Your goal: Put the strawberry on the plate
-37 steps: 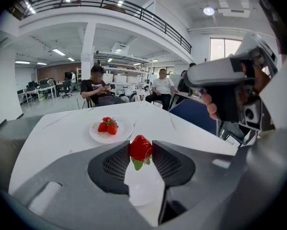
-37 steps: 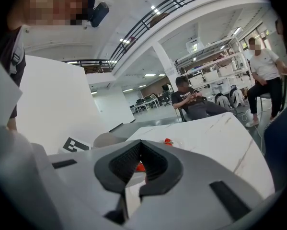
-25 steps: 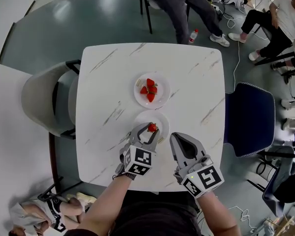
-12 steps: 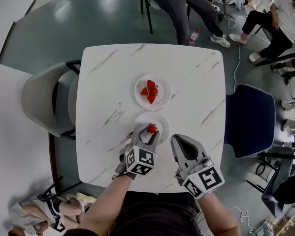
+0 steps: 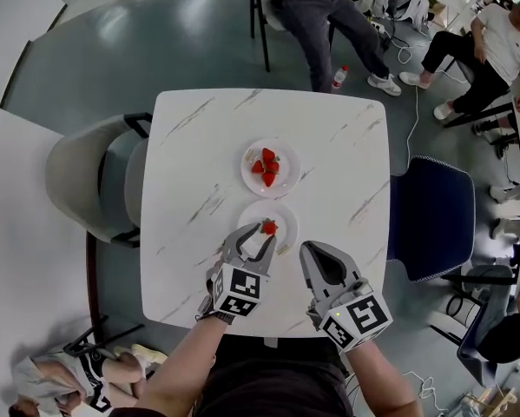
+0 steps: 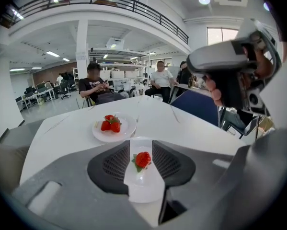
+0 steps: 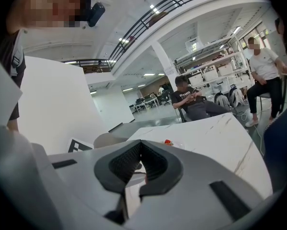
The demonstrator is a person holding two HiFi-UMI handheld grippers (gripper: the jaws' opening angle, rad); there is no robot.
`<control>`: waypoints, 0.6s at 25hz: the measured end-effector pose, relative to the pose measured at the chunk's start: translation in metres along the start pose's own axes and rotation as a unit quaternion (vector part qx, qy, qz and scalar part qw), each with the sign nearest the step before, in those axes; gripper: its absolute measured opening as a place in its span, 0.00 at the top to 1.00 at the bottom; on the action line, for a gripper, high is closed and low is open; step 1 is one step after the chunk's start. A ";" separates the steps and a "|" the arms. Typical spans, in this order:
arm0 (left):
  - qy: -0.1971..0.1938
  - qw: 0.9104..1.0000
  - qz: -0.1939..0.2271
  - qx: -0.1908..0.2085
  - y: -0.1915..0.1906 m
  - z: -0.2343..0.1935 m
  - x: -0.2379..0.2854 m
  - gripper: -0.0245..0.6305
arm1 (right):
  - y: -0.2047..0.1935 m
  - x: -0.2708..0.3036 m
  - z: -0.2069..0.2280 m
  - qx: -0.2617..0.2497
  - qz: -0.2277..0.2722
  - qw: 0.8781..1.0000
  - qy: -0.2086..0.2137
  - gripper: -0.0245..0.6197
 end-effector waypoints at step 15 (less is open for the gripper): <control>-0.018 0.986 0.158 -0.052 0.091 0.039 -0.124 0.95 | 0.051 -0.037 -0.055 -0.031 0.010 0.999 0.020 0.96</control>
Point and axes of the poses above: the fingertips, and each gripper's own axes: x forward along the fingers, z to its right, y out of its top, the point moved 5 cm from there along -x, backward along the fingers, and after that the axes turned 11 degrees about -y, right-handed, at the moved point
